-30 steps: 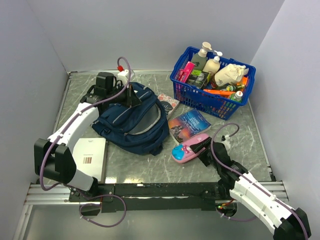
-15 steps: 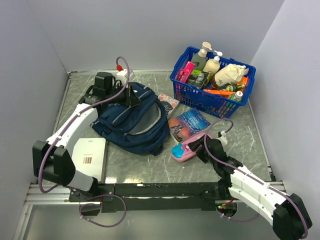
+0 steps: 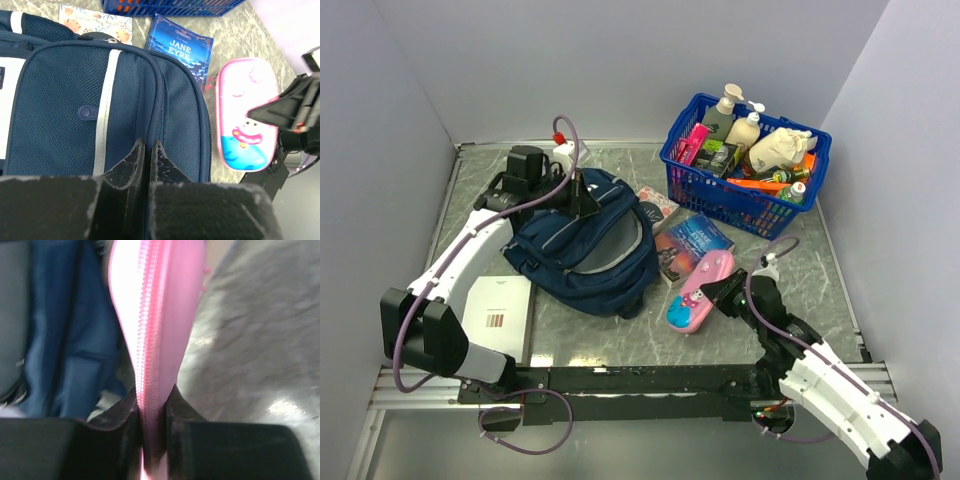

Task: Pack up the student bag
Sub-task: Pick up the stationery from the center of the board, then place the stationery in the student bag.

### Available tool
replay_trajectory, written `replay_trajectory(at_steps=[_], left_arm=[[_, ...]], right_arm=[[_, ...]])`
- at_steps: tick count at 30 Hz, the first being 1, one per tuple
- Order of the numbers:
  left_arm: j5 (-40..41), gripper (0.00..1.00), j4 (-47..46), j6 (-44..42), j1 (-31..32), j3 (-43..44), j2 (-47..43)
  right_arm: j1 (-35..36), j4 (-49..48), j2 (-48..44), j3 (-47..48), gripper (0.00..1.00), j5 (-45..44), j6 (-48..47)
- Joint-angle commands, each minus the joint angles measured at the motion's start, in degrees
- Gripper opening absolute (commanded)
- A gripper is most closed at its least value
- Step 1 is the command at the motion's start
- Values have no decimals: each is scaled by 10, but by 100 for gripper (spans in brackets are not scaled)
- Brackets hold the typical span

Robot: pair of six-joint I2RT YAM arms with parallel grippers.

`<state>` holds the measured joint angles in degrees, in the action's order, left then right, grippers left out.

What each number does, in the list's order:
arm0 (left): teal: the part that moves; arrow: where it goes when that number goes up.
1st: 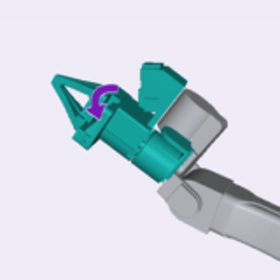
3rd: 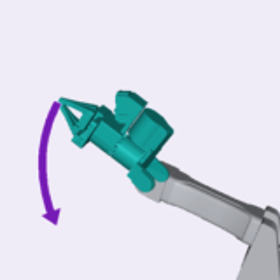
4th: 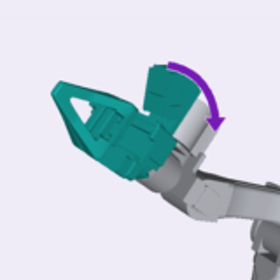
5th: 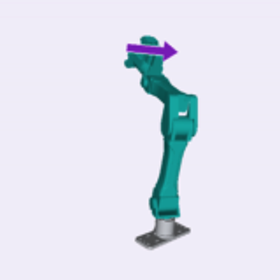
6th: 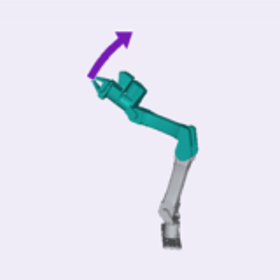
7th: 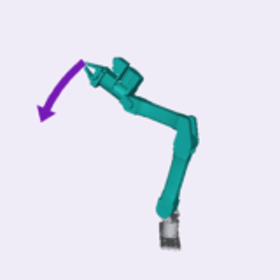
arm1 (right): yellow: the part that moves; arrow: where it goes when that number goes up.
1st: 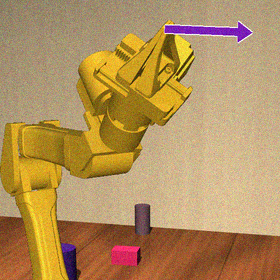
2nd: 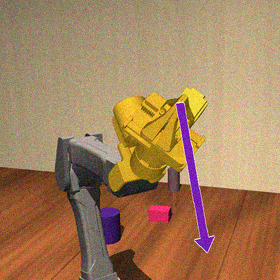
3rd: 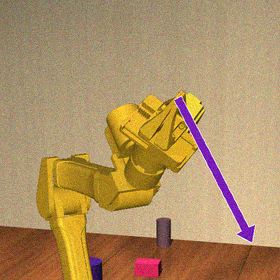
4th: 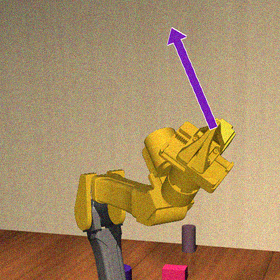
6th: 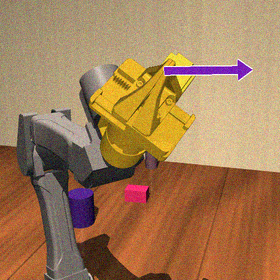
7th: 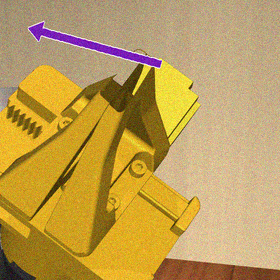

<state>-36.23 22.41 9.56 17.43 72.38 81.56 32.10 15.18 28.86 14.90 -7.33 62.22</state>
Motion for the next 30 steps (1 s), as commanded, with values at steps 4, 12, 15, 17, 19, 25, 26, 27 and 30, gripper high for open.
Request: replay_trajectory(at_steps=[4, 12, 15, 17, 19, 25, 26, 27, 30], left_arm=[[-62, 1, 4, -63, 2, 8, -68], [-44, 1, 17, -89, 19, -14, -82], [-34, 1, 5, -87, 32, -17, -83], [-33, 1, -4, -80, 40, -15, -82], [-34, 1, -11, -71, 45, -15, -81], [-39, 1, -17, -61, 58, -15, -77], [-39, 1, -16, -63, 60, -16, -78], [-37, 1, -14, -63, 61, -17, -79], [-37, 1, -14, -66, 61, -22, -82]], right_arm=[[12, 5, -42, 124, 6, 82, -42], [21, -156, 124, 197, 9, 86, 7], [56, -212, 205, 219, 9, 52, 25], [90, -197, 250, 252, 9, 16, 25], [113, -193, 282, 277, 8, -56, 19], [133, -215, 372, 334, 7, -120, 26], [133, -230, 380, 335, 6, -117, 32], [133, -235, 385, 336, 6, -113, 40], [133, -243, 392, 337, 6, -117, 51]])
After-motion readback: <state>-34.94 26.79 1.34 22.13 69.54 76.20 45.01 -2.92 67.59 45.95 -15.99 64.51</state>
